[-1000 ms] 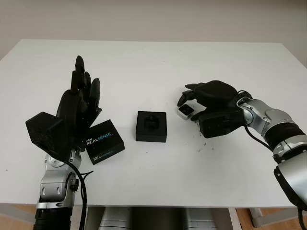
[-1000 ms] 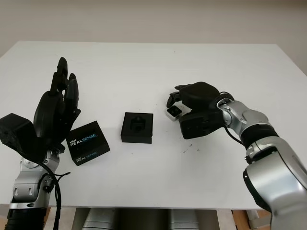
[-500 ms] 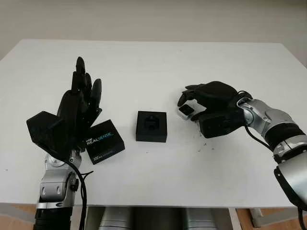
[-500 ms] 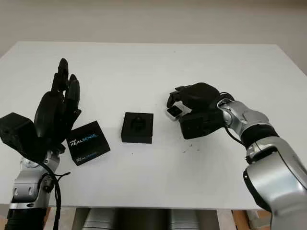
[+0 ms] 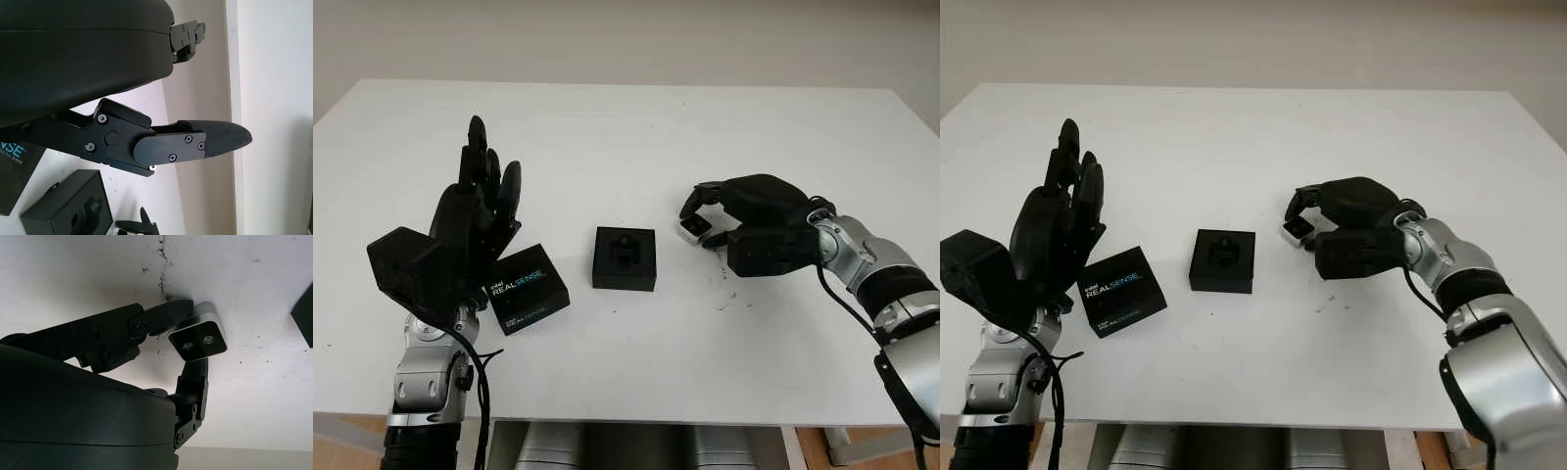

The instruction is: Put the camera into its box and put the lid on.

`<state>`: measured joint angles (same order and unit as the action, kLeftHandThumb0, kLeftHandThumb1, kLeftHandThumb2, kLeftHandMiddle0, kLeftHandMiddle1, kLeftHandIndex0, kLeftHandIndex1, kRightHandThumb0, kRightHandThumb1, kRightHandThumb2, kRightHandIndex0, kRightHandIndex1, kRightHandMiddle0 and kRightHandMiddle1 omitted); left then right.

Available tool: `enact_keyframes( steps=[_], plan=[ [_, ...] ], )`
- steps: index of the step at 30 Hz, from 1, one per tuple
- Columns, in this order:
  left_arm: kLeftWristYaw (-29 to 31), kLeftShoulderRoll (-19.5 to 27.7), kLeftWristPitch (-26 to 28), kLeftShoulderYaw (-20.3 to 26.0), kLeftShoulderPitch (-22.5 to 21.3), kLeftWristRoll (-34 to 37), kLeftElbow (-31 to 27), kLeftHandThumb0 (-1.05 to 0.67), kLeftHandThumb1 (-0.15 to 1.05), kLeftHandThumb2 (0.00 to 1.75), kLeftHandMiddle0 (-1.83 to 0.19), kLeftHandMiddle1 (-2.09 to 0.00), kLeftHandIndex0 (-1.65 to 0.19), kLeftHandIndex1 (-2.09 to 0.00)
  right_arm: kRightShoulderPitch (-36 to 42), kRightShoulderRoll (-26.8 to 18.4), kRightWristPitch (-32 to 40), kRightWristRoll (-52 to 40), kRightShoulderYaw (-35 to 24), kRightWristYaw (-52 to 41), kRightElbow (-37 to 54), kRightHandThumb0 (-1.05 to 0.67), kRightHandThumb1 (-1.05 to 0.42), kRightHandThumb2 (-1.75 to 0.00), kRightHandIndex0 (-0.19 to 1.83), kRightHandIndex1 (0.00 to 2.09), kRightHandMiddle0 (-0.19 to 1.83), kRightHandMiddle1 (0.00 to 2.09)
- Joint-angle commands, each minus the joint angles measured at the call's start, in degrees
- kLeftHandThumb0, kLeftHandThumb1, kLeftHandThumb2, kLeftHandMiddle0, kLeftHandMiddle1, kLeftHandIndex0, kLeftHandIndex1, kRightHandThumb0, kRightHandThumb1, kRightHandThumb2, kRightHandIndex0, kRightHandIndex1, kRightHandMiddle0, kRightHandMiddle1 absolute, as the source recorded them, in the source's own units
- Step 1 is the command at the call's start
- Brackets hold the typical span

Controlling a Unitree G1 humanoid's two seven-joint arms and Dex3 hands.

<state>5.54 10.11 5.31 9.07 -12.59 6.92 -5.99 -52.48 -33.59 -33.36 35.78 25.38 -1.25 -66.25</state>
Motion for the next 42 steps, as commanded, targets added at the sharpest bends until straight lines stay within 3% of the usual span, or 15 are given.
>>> enact_keyframes(
  steps=[1,17,42],
  plan=[
    [-0.1,0.1,-0.1,-0.3,-0.9,-0.2,-0.7,-0.74,1.05,0.48,0.19,-0.04,0.19,-0.01,1.2,-0.9,-0.5,-0.9,-0.9,-0.4,1.0,-0.37,-0.96,-0.06,0.29,0.06,0.31,1.45],
    [-0.1,0.1,0.1,-0.4,-0.9,-0.2,-0.6,-0.74,1.05,0.47,0.19,-0.03,0.19,-0.01,4.5,-2.0,-1.8,-4.7,-4.9,-1.3,5.0,-0.38,-0.94,-0.05,0.32,0.06,0.32,1.51],
    [0.5,0.4,-0.1,0.3,0.2,0.4,-1.1,-0.73,1.05,0.49,0.19,-0.03,0.19,-0.02,8.9,2.0,1.0,-15.4,-13.5,-4.8,9.0,-0.37,-0.94,-0.06,0.34,0.06,0.32,1.64]
  ],
)
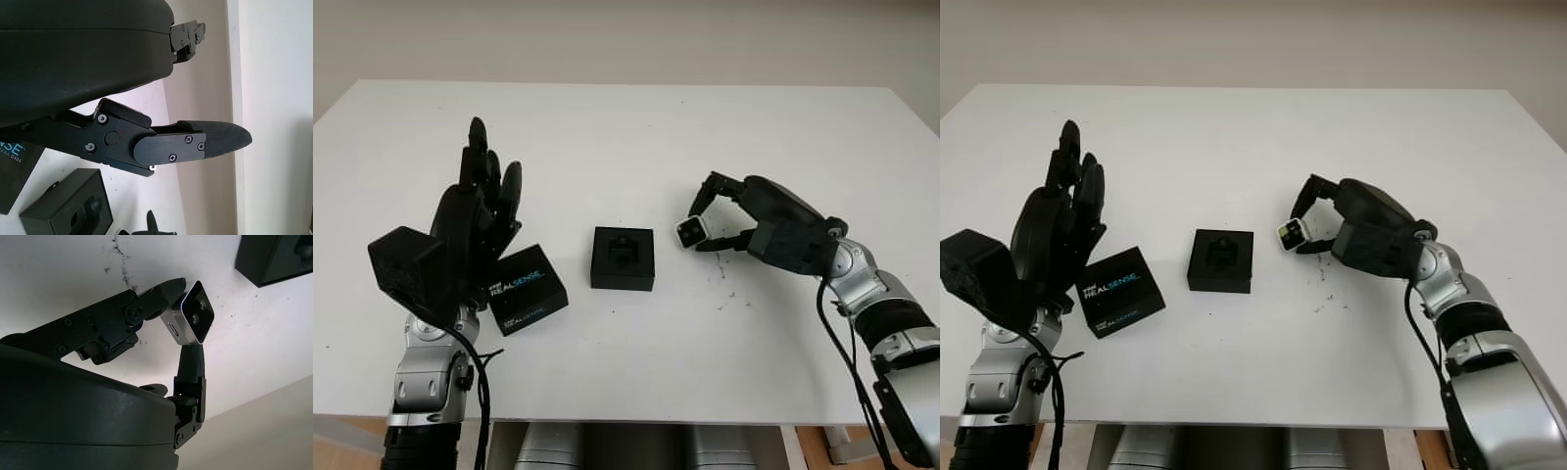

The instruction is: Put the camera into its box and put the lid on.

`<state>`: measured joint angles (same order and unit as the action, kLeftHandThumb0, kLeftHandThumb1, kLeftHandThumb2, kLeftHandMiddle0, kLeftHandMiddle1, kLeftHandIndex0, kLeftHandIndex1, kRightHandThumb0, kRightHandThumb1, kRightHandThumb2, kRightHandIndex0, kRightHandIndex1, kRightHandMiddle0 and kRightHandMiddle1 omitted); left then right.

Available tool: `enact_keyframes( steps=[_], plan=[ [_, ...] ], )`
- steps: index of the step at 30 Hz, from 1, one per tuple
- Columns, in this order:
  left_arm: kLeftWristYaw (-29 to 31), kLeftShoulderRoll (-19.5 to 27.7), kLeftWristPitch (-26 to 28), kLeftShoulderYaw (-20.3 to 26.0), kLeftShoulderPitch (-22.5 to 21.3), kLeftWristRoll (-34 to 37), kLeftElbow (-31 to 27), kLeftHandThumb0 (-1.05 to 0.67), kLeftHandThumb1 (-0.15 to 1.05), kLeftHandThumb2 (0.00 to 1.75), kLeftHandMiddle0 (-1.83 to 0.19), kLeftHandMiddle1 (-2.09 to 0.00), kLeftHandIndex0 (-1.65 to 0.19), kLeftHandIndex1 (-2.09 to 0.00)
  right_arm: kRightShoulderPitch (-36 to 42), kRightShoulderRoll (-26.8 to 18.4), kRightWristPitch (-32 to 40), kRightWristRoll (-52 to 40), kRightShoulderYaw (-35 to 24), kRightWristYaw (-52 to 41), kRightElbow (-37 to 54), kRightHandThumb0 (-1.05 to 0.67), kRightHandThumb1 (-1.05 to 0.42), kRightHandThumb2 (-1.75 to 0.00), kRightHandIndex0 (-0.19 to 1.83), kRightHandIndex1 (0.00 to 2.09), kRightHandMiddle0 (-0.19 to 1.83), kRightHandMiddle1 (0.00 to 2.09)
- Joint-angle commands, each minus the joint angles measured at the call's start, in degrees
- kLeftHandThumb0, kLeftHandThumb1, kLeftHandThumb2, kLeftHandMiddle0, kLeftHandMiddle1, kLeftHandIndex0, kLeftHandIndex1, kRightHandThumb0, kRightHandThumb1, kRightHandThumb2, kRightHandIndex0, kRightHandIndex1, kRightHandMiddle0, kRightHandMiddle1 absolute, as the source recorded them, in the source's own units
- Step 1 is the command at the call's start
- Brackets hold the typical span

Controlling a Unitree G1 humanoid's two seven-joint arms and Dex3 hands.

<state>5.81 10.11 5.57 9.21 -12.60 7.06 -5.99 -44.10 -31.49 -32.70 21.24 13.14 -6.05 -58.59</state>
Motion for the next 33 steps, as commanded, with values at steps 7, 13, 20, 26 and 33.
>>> enact_keyframes(
  steps=[7,13,20,26,33],
  plan=[
    [0.7,0.6,-0.1,0.3,0.3,0.5,-1.1,-0.73,1.05,0.49,0.19,-0.02,0.19,-0.01,2.0,-0.3,1.6,-3.2,-3.3,-2.3,4.0,-0.38,-0.95,-0.06,0.33,0.05,0.31,1.63],
    [1.0,0.8,0.1,0.5,0.3,0.8,-1.1,-0.74,1.05,0.48,0.19,-0.03,0.19,-0.01,3.3,-0.1,3.8,-5.2,-5.1,-4.2,8.2,-0.36,-0.95,-0.05,0.32,0.05,0.31,1.61],
    [1.2,1.3,0.0,0.5,0.3,0.8,-1.0,-0.75,1.05,0.49,0.19,-0.02,0.19,0.00,7.5,1.6,12.4,-12.5,-9.2,-9.1,20.0,-0.38,-0.96,-0.06,0.28,0.03,0.29,1.62],
    [1.5,1.5,0.2,0.6,0.4,1.1,-1.1,-0.74,1.05,0.50,0.19,-0.01,0.19,0.00,12.5,5.9,18.6,-17.5,-11.6,-9.8,30.7,-0.42,-0.96,-0.05,0.22,0.02,0.27,1.73],
    [1.4,1.3,0.3,0.7,0.8,1.2,-1.3,-0.73,1.05,0.51,0.19,-0.03,0.19,0.00,16.3,11.7,25.9,-22.5,-12.2,-10.9,39.2,-0.45,-0.95,-0.05,0.18,0.02,0.29,1.78]
  ],
)
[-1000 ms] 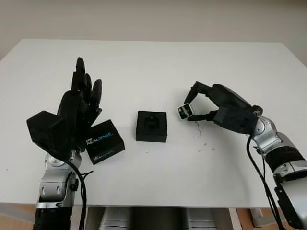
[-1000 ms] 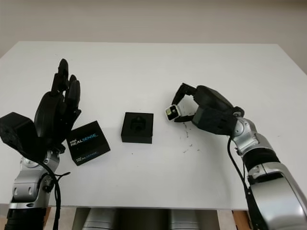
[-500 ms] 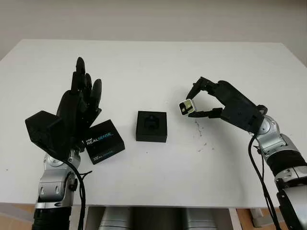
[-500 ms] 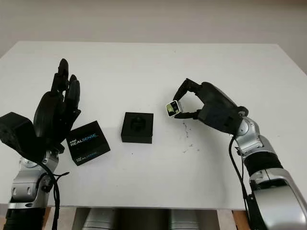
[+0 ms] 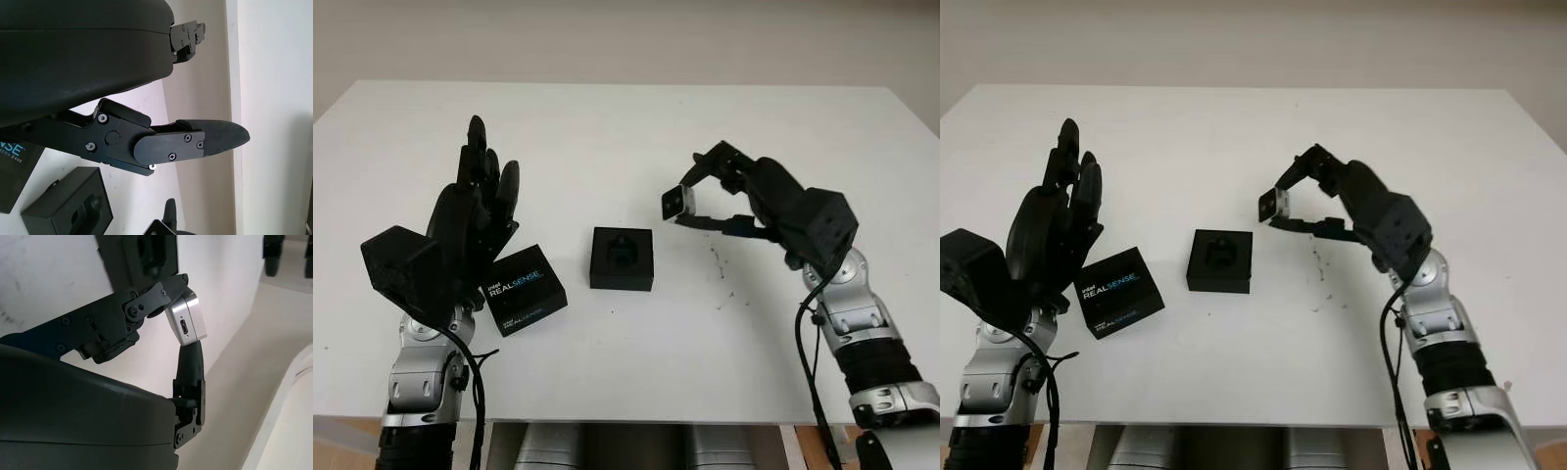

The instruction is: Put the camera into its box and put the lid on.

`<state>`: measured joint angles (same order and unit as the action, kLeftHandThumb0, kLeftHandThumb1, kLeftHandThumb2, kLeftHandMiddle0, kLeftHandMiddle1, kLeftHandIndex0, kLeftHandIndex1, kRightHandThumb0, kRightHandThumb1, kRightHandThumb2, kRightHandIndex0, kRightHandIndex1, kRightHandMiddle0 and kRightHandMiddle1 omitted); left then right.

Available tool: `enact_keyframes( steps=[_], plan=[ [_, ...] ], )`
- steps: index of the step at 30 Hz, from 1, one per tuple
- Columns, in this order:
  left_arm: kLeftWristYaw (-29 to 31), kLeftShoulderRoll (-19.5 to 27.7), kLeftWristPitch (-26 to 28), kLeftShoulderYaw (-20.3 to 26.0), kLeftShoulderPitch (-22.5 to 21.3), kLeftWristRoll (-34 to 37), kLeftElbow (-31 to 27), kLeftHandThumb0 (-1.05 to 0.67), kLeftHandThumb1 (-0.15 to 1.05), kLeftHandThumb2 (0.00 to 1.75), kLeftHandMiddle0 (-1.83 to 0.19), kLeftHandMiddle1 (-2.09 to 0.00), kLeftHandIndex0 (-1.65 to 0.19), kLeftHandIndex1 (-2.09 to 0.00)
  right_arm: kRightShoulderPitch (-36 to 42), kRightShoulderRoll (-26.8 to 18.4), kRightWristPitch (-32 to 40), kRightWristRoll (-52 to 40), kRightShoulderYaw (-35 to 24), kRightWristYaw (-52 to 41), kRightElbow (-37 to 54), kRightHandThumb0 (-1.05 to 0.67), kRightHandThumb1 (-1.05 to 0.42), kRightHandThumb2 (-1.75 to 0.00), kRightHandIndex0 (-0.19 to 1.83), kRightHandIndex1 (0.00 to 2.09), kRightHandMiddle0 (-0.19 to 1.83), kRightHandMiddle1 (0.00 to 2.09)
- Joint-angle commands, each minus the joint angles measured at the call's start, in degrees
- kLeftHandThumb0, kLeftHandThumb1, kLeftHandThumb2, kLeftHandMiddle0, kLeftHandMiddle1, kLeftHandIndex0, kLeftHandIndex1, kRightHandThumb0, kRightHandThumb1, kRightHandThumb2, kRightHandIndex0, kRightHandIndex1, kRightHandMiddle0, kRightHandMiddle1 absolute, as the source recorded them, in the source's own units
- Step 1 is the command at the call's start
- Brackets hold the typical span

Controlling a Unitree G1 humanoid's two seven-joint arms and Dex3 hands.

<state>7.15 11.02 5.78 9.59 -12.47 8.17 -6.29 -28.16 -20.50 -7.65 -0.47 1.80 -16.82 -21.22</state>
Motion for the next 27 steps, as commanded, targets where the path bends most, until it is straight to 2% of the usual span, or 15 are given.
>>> enact_keyframes(
  steps=[1,8,17,27],
  plan=[
    [0.0,0.4,0.0,0.3,0.7,0.0,-1.1,-0.73,1.05,0.51,0.19,-0.03,0.19,0.00,0.7,1.2,1.2,-1.0,-0.7,-0.2,2.4,-0.45,-0.94,-0.05,0.18,0.02,0.29,1.78],
    [0.2,0.5,0.4,0.3,0.9,0.1,-1.5,-0.72,1.05,0.51,0.19,-0.01,0.19,0.00,2.7,5.3,0.6,-0.4,0.6,0.4,3.0,-0.47,-0.93,-0.05,0.20,0.04,0.33,1.76],
    [0.2,0.6,0.9,0.1,1.1,-0.1,-1.8,-0.74,1.05,0.51,0.19,0.00,0.19,0.00,3.7,9.7,4.6,-1.4,0.7,0.8,3.0,-0.46,-0.93,-0.05,0.19,0.04,0.35,1.76],
    [0.2,0.2,0.2,0.2,0.9,0.1,-1.3,-0.74,1.05,0.51,0.19,-0.01,0.19,0.00,2.3,12.3,4.9,0.3,1.7,2.0,-1.9,-0.45,-0.93,-0.05,0.20,0.05,0.34,1.76]
  ],
)
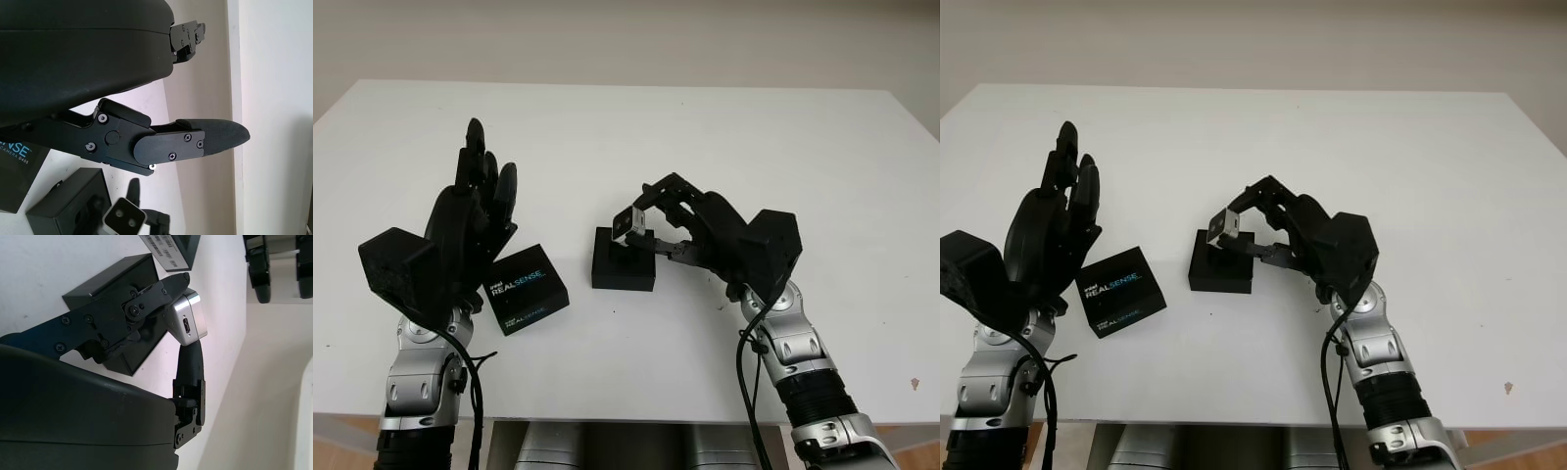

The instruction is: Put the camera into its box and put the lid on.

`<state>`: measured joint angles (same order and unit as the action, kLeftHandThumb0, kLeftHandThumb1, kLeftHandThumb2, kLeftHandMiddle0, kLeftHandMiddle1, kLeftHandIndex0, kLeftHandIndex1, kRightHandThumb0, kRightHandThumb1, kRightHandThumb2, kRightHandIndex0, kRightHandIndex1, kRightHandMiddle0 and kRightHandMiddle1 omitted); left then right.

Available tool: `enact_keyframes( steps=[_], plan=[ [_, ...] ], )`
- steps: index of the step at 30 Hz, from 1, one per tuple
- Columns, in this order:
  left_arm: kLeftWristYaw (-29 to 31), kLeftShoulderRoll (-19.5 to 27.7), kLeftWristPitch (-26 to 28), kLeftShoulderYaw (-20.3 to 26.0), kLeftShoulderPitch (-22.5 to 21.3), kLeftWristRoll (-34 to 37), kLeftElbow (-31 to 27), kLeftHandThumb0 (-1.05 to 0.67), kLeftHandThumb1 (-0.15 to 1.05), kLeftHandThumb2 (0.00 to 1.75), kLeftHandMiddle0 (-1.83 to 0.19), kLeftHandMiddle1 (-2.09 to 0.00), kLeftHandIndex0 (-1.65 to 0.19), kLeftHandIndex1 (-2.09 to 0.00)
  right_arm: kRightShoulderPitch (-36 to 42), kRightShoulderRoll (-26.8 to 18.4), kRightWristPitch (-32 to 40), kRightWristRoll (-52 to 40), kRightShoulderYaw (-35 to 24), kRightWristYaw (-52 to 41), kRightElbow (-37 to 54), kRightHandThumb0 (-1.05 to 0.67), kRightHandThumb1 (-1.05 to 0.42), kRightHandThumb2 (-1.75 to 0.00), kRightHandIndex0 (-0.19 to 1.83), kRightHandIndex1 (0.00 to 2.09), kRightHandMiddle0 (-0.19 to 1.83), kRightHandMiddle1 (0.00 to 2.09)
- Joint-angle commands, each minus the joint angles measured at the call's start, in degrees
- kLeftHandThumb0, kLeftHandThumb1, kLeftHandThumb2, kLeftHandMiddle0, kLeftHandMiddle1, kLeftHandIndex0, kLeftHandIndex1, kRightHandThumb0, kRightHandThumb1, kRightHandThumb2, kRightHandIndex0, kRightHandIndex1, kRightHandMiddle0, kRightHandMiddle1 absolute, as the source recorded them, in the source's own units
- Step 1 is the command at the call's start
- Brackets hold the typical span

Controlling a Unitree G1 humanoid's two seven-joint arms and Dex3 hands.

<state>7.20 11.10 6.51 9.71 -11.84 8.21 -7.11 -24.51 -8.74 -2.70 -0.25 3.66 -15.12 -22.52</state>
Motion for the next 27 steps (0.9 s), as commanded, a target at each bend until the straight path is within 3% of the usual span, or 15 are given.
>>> enact_keyframes(
  steps=[1,27],
  plan=[
    [0.2,0.2,-0.7,0.1,0.2,0.1,-0.4,-0.74,1.05,0.51,0.19,-0.01,0.19,0.00,-1.7,0.7,-0.1,0.2,-0.1,0.4,-1.2,-0.45,-0.93,-0.05,0.19,0.05,0.34,1.76],
    [-0.2,-0.2,-0.4,0.0,0.8,0.1,-0.8,-0.74,1.05,0.50,0.19,0.00,0.19,0.00,-5.5,1.9,-3.6,3.3,1.0,1.8,-10.5,-0.45,-0.93,-0.05,0.20,0.05,0.33,1.76]
  ],
)
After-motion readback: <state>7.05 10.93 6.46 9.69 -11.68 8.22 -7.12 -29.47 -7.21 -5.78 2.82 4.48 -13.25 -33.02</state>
